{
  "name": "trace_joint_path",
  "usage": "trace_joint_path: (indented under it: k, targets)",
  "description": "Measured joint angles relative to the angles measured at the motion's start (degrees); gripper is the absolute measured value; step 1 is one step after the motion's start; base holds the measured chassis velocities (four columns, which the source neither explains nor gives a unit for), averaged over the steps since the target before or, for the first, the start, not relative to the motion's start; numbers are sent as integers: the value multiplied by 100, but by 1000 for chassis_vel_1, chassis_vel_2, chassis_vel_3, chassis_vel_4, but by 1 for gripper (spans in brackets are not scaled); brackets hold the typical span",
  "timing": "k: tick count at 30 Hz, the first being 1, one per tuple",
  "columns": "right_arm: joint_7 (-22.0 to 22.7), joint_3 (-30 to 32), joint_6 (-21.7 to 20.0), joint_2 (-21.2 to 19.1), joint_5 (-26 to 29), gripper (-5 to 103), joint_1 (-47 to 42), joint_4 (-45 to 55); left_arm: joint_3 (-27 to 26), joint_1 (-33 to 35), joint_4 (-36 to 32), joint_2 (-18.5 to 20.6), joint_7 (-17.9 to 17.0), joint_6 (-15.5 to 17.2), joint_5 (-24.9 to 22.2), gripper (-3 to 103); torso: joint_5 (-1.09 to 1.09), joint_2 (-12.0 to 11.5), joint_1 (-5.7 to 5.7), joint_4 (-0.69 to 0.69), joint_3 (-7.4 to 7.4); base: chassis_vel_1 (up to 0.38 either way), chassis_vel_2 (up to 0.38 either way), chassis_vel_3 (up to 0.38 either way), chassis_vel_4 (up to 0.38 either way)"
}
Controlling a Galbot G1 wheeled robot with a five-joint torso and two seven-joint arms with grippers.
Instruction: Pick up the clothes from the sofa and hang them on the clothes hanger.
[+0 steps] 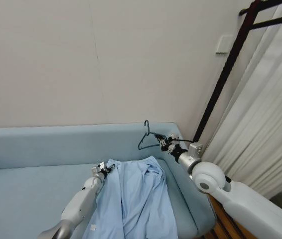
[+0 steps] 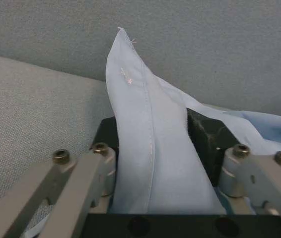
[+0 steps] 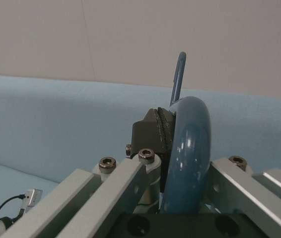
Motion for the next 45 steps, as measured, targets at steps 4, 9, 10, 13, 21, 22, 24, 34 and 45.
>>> trace_joint_path:
  k: [4,9,10,13,21,22,24,34,45]
  targets:
    - [7,2,4,-20,3,0,-54,61,-92,130,-147,0,-3,-16,62,23,0,0,0,0,0,0,0,0,0]
    - [9,9,7,-16,133,0,-122,144,-163,329,-515,121,-19,-18,163,6,-1,0,0,0,0,0,0,0,0]
    - [10,15,7,-3,251,0,-132,156,-180,394,-692,186,-28,-18,185,3,0,0,0,0,0,0,0,0,0]
    - [23,18,4,47,525,0,-149,156,-210,532,-1090,340,-55,-3,251,0,-2,0,0,0,0,0,0,0,0]
    - [274,-112,-78,632,1537,0,-355,-51,-257,978,-2435,1084,-166,161,319,0,0,0,0,1,0,0,0,0,0]
    - [295,-121,-96,730,1629,0,-392,-110,-261,1026,-2573,1180,-183,188,320,0,-1,0,0,2,0,0,0,0,0]
    - [328,-128,-112,820,1713,0,-428,-155,-266,1059,-2678,1257,-198,206,320,0,-2,0,0,2,0,0,0,0,0]
    - [641,119,-121,1364,2186,0,-476,-169,-166,1183,-3160,1706,-278,260,299,0,-2,0,0,0,0,0,0,0,0]
    - [856,79,-144,1562,2649,0,-476,203,25,1176,-3213,1764,-334,265,289,0,0,0,0,0,0,0,0,0,0]
